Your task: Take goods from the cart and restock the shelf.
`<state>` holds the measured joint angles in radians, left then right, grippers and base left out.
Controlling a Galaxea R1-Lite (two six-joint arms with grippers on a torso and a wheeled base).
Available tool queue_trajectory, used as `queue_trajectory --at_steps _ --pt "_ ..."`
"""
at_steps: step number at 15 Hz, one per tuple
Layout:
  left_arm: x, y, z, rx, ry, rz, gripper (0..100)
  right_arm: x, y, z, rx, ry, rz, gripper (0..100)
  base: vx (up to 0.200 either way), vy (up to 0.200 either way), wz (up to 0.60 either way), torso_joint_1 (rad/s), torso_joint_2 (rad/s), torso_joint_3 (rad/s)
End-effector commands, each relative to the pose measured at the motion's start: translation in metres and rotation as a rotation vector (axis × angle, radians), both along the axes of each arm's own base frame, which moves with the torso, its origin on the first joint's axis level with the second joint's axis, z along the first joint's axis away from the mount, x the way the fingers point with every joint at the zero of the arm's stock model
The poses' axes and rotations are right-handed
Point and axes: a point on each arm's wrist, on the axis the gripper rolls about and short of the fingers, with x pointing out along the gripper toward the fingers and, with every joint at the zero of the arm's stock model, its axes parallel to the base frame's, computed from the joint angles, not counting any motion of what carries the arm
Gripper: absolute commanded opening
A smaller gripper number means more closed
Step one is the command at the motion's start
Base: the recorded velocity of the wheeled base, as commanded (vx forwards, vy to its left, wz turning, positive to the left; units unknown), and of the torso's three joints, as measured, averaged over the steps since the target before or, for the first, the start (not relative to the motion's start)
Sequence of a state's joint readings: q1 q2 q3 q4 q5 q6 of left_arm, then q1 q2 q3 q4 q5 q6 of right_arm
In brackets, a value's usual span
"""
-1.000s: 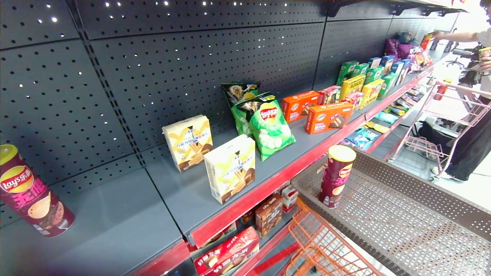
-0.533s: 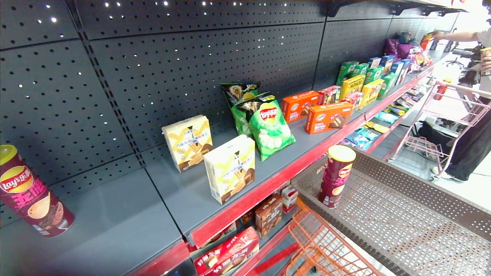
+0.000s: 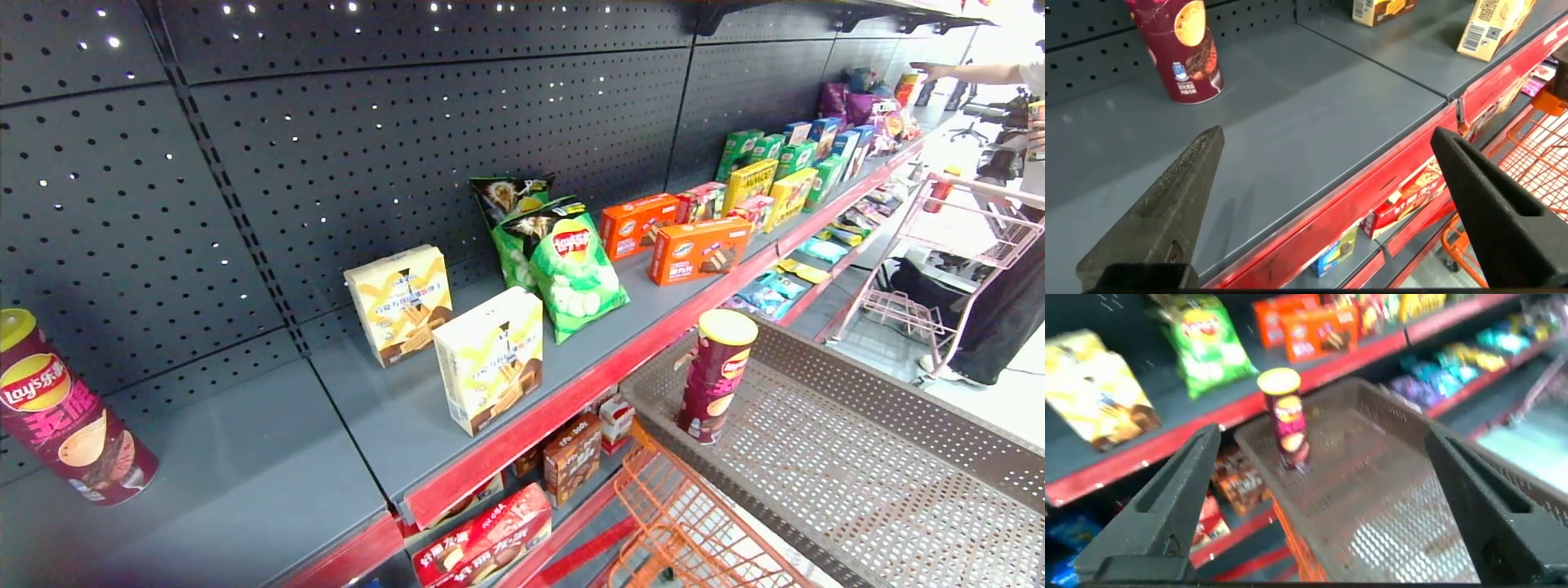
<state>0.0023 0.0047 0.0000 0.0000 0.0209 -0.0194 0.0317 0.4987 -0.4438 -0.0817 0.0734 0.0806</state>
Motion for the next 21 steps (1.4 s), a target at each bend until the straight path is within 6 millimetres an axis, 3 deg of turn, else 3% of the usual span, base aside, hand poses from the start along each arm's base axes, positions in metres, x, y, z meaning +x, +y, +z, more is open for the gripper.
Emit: queue_trajectory --at_steps 1,7,10,12,15,17,18,21 --pt "0.000 0.000 0.000 0.001 0.001 0.001 100 0.022 0.000 -0.003 -0.006 0.105 -0.013 100 0.000 0.000 0.00 0.000 0.00 0.000" --pt "0.000 0.000 0.000 -0.001 0.001 0.000 100 0.064 -0.007 -0.036 0.035 0.260 -0.090 100 0.000 0.000 0.00 0.000 0.00 0.000" --pt "0.000 0.000 0.000 -0.001 0.000 0.000 100 0.086 -0.010 -0.058 -0.016 0.430 -0.116 100 0.000 0.000 0.00 0.000 0.00 0.000" --pt "0.000 0.000 0.000 -0.001 0.001 0.001 100 0.100 -0.013 -0.057 -0.019 0.412 -0.105 100 0.000 0.000 0.00 0.000 0.00 0.000" --pt "0.000 0.000 0.000 -0.001 0.000 0.001 100 0.137 -0.016 -0.052 -0.017 0.298 0.011 100 0.000 0.000 0.00 0.000 0.00 0.000" --pt "0.000 0.000 0.000 -0.001 0.001 0.001 100 0.139 -0.016 -0.052 -0.017 0.295 0.014 100 0.000 0.000 0.00 0.000 0.00 0.000" --pt "0.000 0.000 0.000 -0.001 0.001 0.001 100 0.161 -0.018 -0.054 -0.009 0.296 0.065 100 0.000 0.000 0.00 0.000 0.00 0.000" --pt "0.000 0.000 0.000 -0.001 0.001 0.001 100 0.197 -0.021 -0.054 -0.008 0.271 0.128 100 0.000 0.000 0.00 0.000 0.00 0.000"
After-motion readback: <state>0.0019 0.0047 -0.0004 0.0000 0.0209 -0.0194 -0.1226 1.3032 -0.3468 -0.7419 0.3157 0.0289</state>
